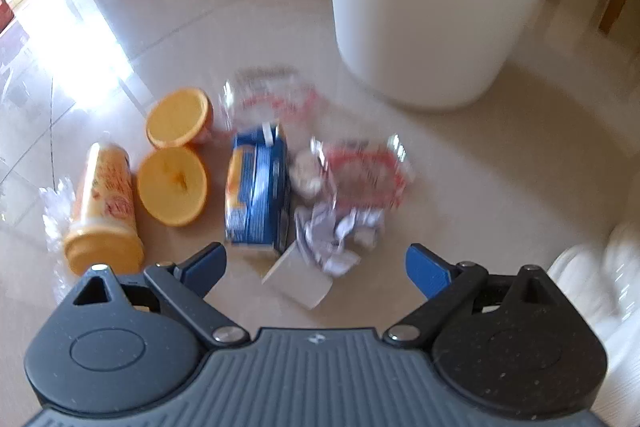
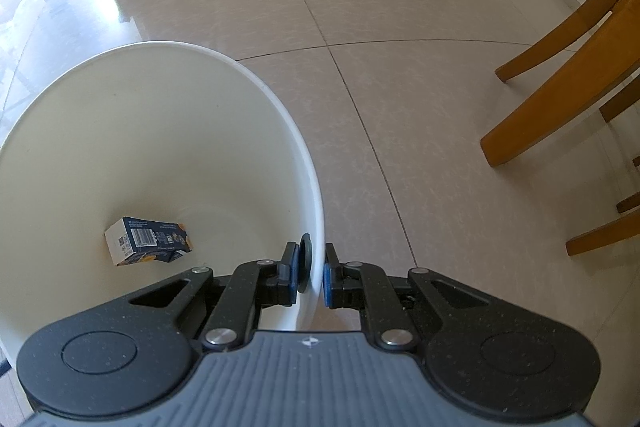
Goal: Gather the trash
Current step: 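Move the left gripper back to the small white plastic cup, then grasp the small white plastic cup with the left gripper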
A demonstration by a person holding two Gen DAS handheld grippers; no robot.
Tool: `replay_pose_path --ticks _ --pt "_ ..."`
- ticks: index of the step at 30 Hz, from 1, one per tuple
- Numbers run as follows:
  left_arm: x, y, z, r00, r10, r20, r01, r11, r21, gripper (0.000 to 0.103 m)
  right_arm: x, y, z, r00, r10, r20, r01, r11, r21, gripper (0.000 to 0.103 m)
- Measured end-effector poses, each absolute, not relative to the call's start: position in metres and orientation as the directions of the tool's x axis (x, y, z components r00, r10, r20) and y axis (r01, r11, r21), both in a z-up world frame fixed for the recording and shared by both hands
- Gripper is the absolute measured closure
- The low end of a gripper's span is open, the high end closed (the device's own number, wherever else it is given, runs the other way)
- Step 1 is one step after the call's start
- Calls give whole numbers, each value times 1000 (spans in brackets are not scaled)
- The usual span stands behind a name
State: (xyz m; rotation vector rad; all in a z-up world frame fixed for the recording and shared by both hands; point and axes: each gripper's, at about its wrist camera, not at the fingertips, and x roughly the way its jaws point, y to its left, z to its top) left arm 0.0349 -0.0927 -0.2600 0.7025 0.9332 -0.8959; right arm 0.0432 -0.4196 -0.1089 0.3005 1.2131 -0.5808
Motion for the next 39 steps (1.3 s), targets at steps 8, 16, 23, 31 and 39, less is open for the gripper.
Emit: replay_pose_path --ticks 8,16,23,31,39 --pt "33 -99 -312 326 -278 -904 904 369 213 9 44 -421 -110 229 -258 -939 572 816 -85 89" --pt "35 -98 -327 232 -242 -942 933 331 144 11 44 -421 -111 228 -258 -939 574 815 -85 89" --pt "32 -93 -326 254 -245 -936 933 316 171 27 43 -423 -110 229 -258 -938 574 814 -84 89" --pt "37 -93 -329 259 -238 -936 954 213 210 42 45 -424 -110 228 -259 -939 574 814 -85 89" --pt "36 -93 -325 223 -254 -941 962 213 170 56 46 -424 -111 228 -260 -938 575 814 -86 89"
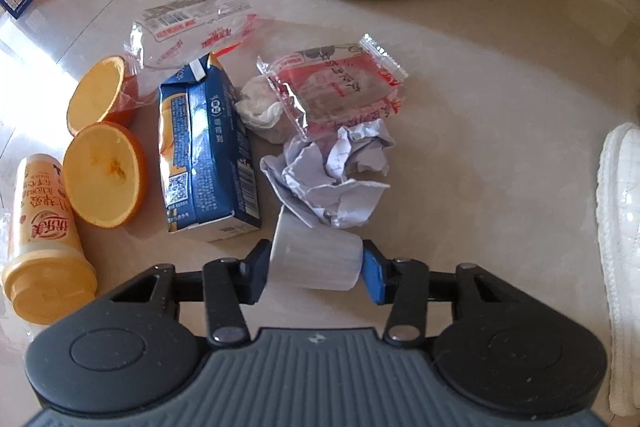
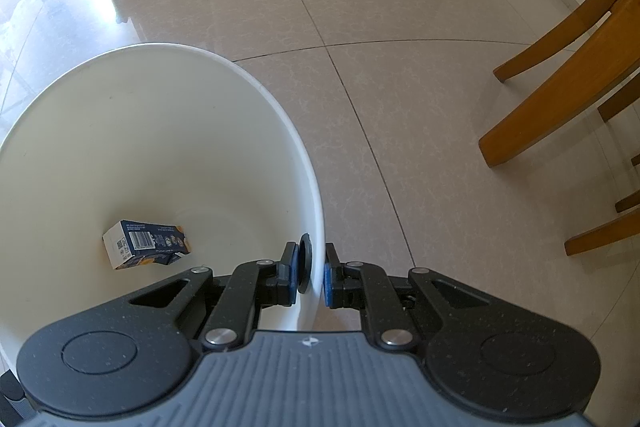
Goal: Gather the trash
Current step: 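Grasp the small white plastic cup with the left gripper, then carry the cup over the wastebasket and open the left gripper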
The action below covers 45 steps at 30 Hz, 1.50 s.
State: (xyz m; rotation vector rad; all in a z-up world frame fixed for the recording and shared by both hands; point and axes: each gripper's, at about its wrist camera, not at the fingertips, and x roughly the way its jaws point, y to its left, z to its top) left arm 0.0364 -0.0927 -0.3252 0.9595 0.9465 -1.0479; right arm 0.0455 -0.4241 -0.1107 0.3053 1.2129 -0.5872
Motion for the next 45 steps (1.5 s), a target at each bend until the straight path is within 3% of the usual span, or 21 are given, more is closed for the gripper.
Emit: replay_pose_path --ticks 11,19,36,45 --pt "42 -84 -298 155 -242 -958 958 274 86 57 47 -425 -110 225 -257 -940 577 812 -84 89" --pt "53 -89 -230 112 -201 -973 953 298 48 57 48 -430 -110 221 -245 -944 589 805 -71 89" --pt "75 -193 -58 138 -448 -883 964 265 16 57 50 -422 -113 189 -272 -944 584 804 -115 88" --pt "71 -279 -46 128 -544 -829 974 226 2 57 47 -427 -107 207 -260 -943 585 806 -94 89"
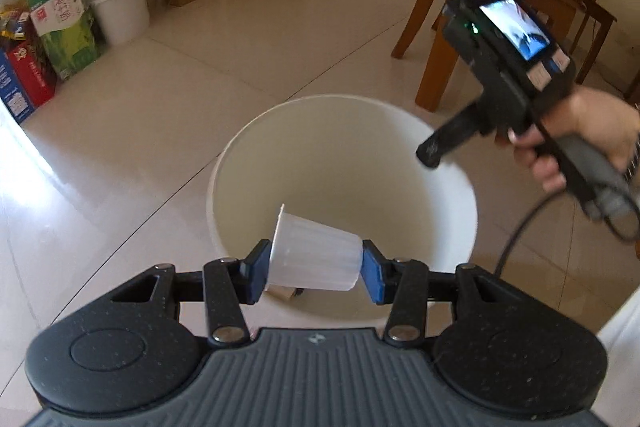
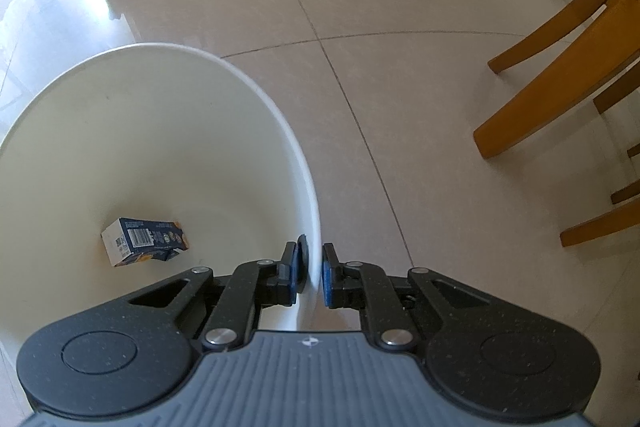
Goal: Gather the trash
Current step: 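Carry the cup over the wastebasket and open the left gripper, then move the left gripper back to the crumpled white paper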
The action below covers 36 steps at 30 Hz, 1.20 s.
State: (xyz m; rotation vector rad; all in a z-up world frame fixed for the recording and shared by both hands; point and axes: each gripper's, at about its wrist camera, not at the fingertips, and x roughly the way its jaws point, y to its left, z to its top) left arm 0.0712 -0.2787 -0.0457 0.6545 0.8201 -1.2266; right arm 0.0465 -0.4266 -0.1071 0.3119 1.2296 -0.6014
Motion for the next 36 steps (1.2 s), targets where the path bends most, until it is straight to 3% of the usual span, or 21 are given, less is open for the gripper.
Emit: replay_pose_path --ticks 8,13,15,23,36 --pt "60 -306 -80 95 -511 -855 970 240 -35 56 42 -431 -108 226 -241 -944 580 812 -69 90" --pt "59 -309 -88 125 -482 -867 964 265 -9 40 40 -434 -108 236 -222 -946 585 810 -44 90" --pt "58 -306 -87 133 -492 -860 963 268 -4 29 39 -435 -108 237 -217 -947 586 810 -39 90" --pt "65 -281 -78 169 -510 -843 949 315 0 17 41 -433 -109 232 -228 -946 582 812 -53 90" --pt "78 -198 -114 249 -452 -857 865 501 -13 11 40 -434 -109 233 -226 -946 585 810 -49 90"
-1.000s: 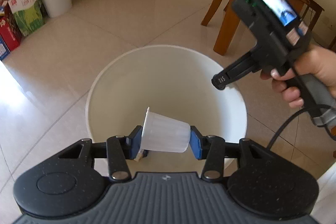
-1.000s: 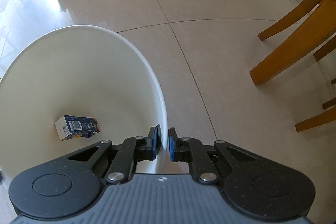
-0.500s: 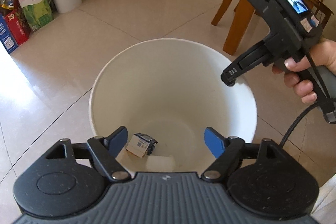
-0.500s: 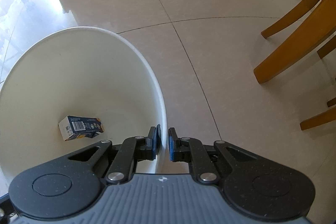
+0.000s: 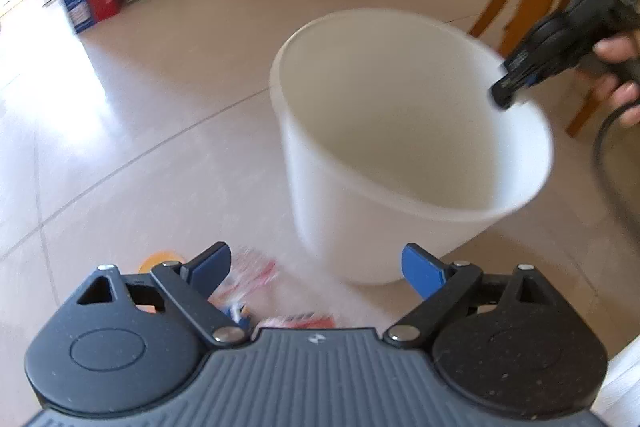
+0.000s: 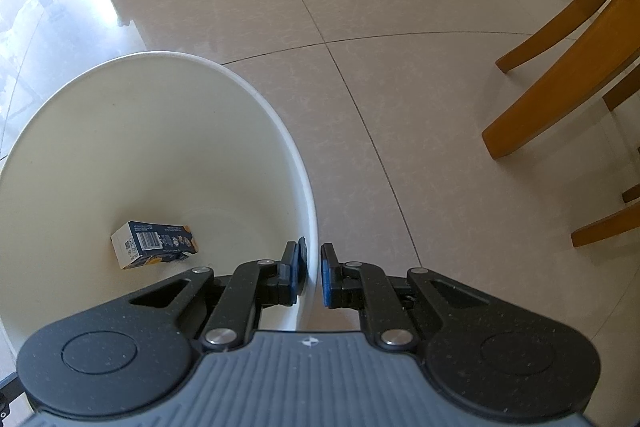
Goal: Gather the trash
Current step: 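Move the left gripper back to the crumpled white paper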
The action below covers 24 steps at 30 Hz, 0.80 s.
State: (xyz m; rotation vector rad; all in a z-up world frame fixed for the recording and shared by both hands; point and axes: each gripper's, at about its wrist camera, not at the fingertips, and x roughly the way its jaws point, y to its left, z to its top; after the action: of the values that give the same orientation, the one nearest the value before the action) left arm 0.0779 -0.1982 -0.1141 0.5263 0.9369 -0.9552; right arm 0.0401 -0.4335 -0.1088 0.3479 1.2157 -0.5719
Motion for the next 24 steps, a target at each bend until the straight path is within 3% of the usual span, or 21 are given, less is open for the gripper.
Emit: replay_pose_path --ticks 7,24 --pt "89 -158 -155 231 -423 -876 757 644 -112 10 39 -435 -109 234 -226 -946 585 809 -48 90" --pt "43 -126 -318 276 -246 -929 664 748 0 10 43 -433 -109 230 -239 -943 583 810 -64 90"
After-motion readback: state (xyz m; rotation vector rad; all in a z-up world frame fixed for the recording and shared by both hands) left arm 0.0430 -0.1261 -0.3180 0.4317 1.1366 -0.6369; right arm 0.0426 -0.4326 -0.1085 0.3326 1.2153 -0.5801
